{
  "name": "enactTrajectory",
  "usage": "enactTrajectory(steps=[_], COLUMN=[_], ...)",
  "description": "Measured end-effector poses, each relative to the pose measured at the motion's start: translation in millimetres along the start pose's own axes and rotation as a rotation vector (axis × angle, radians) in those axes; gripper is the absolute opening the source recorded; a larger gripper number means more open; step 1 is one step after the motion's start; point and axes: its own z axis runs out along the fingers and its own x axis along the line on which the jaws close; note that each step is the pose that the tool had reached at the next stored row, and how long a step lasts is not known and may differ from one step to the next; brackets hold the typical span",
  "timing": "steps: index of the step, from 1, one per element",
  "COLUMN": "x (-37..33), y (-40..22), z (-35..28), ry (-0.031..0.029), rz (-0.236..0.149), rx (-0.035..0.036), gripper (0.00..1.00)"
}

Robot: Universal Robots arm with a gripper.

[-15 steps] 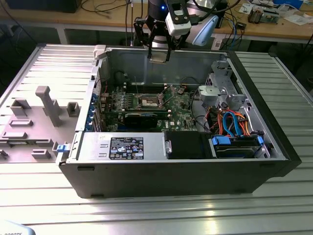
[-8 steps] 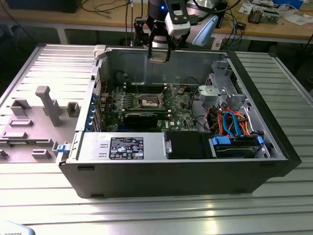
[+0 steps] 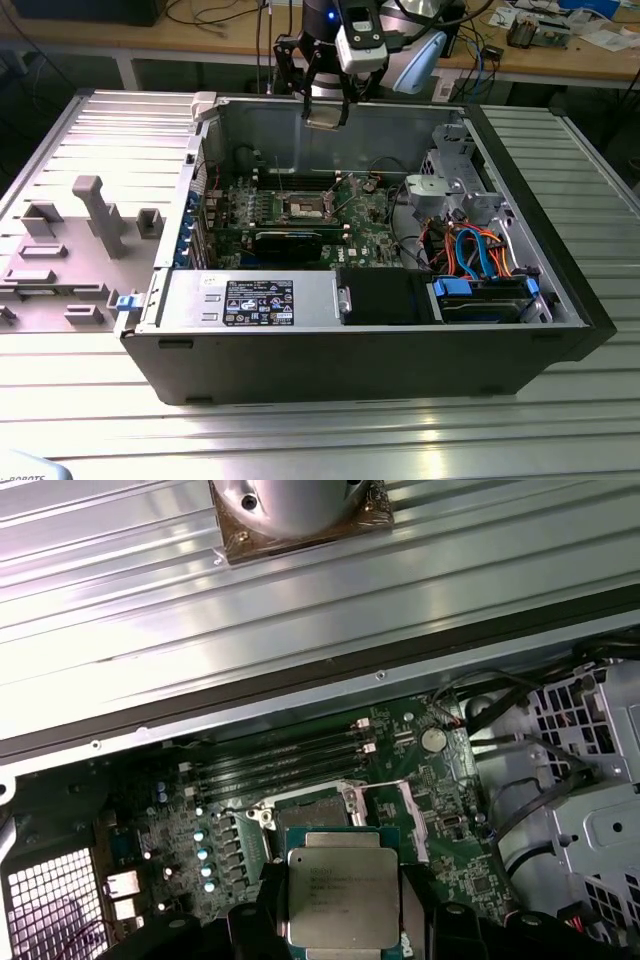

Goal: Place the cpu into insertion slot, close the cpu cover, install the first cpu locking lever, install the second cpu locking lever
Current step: 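Place the cpu into insertion slot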

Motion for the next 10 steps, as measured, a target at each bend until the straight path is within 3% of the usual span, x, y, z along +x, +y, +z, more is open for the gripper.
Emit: enactTrajectory(steps=[10], x=[2.3], y=[-0.6], z=[0.2], ry=[-0.0047], rz=[0.053], rx=[-0.001], gripper=[0.54])
